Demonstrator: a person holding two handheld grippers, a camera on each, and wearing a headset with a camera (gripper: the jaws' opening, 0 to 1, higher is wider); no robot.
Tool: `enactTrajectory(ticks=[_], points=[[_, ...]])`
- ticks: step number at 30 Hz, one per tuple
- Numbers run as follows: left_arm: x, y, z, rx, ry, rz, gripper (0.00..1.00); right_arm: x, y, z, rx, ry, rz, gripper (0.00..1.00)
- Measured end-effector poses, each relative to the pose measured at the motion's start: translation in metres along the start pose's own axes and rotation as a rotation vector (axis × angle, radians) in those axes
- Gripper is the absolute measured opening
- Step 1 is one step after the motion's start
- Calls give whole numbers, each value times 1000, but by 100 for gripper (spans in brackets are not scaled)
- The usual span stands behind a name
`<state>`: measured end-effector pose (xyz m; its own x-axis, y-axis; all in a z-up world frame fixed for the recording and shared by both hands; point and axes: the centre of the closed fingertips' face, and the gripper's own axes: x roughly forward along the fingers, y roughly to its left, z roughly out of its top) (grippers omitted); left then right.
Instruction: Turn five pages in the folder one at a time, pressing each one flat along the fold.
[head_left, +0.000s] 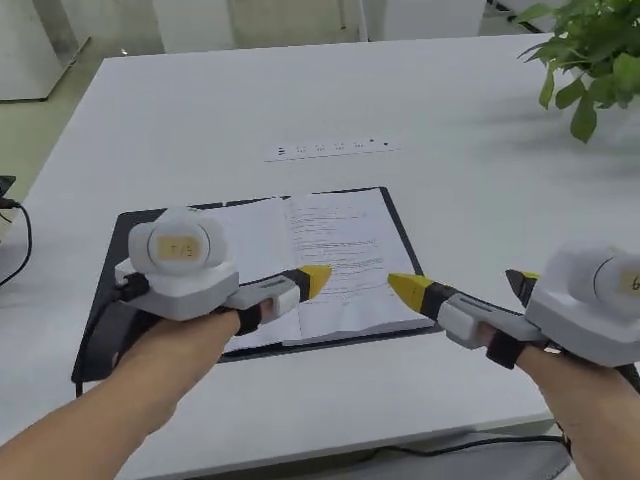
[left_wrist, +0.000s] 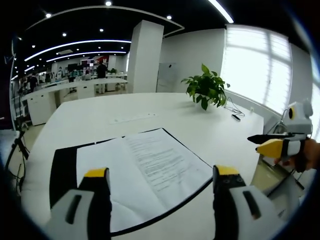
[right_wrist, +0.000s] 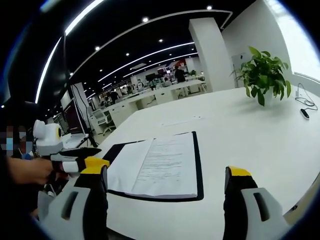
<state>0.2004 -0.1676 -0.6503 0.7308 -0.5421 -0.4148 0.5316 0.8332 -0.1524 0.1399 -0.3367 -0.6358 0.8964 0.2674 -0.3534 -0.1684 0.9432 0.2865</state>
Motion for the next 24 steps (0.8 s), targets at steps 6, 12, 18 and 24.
enactTrajectory(ticks=[6,12,18,24], points=[[19,-8,-9,15,30,-16,83,-1,-4,-4,4,8,4,97],[36,-20,-15,19,50,-30,81,1,-8,-8,7,20,14,96],[57,-31,-25,31,69,-46,78,2,-7,-10,11,19,27,94],[80,-48,-41,54,93,-74,75,1,-7,-11,11,11,33,92]])
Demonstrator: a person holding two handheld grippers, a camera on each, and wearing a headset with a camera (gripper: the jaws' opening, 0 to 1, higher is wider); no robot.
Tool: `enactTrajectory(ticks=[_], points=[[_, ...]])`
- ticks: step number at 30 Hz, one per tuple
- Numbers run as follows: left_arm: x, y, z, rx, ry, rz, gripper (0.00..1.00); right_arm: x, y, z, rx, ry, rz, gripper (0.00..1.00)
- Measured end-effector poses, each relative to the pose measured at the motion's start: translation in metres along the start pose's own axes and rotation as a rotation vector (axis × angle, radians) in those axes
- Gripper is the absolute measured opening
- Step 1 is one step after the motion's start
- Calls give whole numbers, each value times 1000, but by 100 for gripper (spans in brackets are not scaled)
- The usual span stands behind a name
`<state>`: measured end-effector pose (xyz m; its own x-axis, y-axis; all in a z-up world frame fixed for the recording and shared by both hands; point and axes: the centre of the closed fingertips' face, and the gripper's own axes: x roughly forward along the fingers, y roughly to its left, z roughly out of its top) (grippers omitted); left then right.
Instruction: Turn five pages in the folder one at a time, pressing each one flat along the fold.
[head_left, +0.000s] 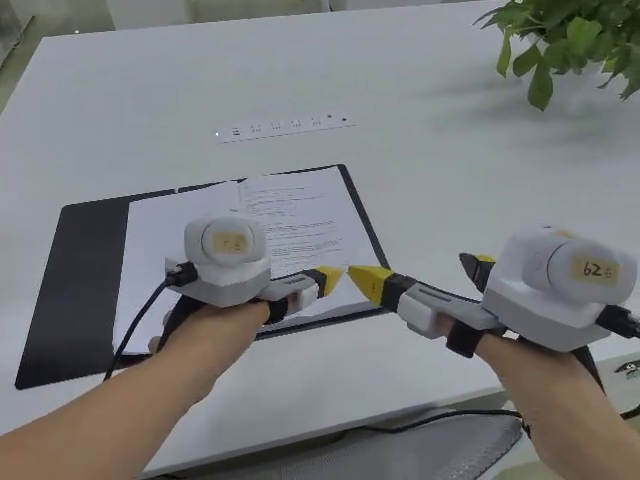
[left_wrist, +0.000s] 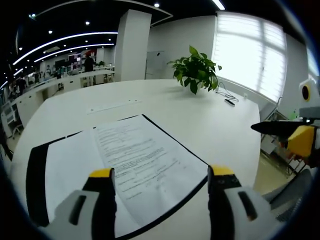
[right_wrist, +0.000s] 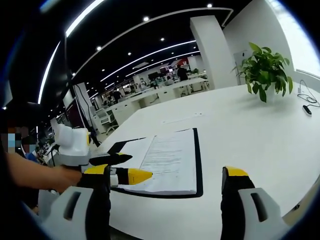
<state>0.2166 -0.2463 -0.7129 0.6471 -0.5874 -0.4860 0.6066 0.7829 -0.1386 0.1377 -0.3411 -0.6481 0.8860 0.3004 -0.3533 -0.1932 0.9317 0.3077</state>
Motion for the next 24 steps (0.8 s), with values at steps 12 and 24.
enactTrajectory(ticks=[12,24], points=[[47,-26,-27,14,48,-18,68,1,-1,-6,24,3,-5,91],[63,-16,-47,88,38,82,55,1,-3,-12,37,19,-7,90]])
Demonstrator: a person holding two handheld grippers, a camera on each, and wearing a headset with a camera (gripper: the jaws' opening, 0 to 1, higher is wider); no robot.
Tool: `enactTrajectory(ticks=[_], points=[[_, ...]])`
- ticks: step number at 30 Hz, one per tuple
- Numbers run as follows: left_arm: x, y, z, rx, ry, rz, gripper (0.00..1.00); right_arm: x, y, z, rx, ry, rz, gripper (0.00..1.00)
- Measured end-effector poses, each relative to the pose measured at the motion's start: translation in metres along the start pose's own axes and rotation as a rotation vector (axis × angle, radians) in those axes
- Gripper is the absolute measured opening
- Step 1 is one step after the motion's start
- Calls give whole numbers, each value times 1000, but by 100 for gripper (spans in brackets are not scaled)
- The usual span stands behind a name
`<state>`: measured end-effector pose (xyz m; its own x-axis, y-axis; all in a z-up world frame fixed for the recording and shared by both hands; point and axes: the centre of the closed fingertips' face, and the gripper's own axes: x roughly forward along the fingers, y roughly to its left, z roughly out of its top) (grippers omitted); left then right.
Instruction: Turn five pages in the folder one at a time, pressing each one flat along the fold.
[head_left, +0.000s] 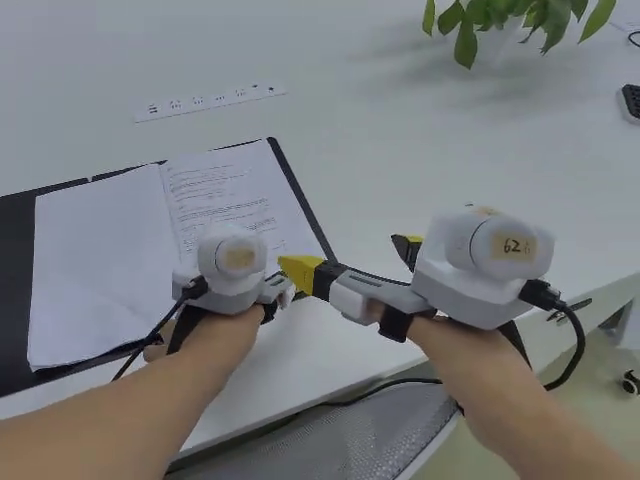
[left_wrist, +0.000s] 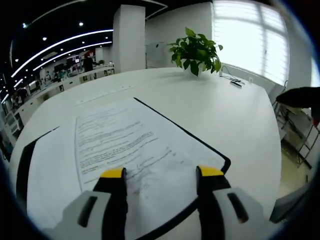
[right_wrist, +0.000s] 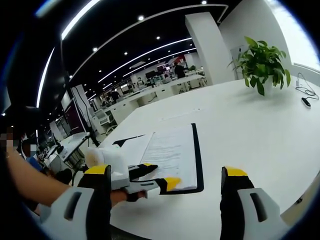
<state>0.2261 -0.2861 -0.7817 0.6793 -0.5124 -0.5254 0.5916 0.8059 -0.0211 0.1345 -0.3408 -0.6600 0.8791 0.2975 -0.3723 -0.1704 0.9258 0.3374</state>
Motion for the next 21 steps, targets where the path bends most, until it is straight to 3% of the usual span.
enactTrajectory(ticks=[9,21], points=[[-3,6,-2,2,-86,-16,48,4,-2,-8,9,25,-1,90],[-3,14,-1,-2,-123,-31,35,11,-5,-10,6,55,-4,89]])
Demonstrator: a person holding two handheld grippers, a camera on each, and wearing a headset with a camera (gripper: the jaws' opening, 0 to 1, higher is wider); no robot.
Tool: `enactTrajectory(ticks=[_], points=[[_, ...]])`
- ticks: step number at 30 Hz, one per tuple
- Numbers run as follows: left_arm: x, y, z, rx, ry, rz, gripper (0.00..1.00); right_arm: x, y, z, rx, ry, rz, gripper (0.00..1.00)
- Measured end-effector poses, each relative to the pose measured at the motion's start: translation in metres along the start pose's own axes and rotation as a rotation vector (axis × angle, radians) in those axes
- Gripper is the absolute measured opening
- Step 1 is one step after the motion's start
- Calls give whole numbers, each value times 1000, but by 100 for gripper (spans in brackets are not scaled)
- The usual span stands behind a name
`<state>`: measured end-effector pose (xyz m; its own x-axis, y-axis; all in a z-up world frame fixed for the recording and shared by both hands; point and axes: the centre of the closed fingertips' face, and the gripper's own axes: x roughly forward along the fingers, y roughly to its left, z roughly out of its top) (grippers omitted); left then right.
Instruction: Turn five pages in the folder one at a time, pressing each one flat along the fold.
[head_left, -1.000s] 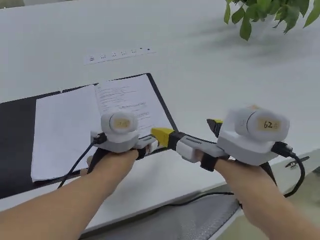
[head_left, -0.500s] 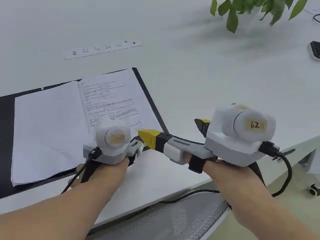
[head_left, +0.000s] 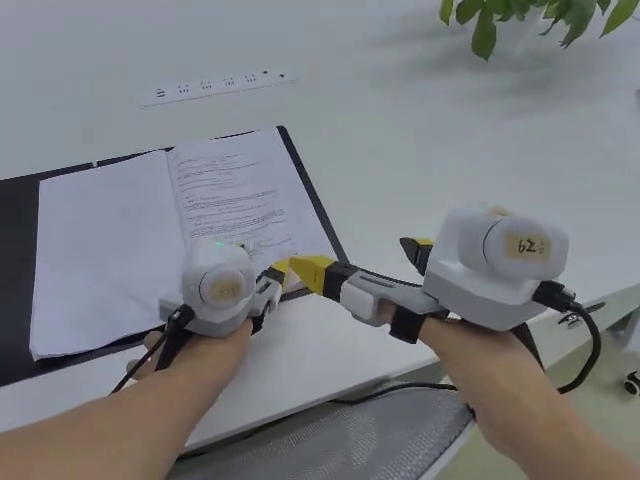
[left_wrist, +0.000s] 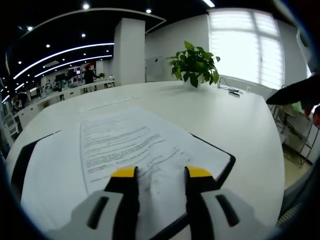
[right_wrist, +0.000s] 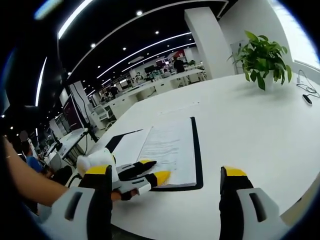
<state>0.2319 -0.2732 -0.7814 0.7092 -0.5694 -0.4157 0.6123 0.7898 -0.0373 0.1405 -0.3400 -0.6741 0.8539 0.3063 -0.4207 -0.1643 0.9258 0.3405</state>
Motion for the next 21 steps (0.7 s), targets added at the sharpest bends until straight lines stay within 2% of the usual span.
enactTrajectory(ticks=[3,7,8,9,12,16,17,19,21], points=[[1,4,0,-21,-8,16,27,2,0,-2,-8,16,1,88],[1,6,1,-19,-8,21,21,6,1,-2,-14,31,7,87],[1,14,1,-61,-8,50,17,8,2,-3,-17,41,11,86],[0,20,1,-74,-5,67,11,9,3,-4,-19,46,14,86],[2,16,1,-45,-2,35,10,11,5,-4,-22,53,22,85],[1,15,2,-87,-12,41,9,19,10,-7,-24,80,44,82],[1,13,1,-128,-14,36,8,21,11,-8,-19,86,50,81],[1,15,2,-112,-14,38,8,27,14,-6,-5,82,63,80],[1,15,2,-139,-16,34,7,32,17,-8,38,88,77,78]])
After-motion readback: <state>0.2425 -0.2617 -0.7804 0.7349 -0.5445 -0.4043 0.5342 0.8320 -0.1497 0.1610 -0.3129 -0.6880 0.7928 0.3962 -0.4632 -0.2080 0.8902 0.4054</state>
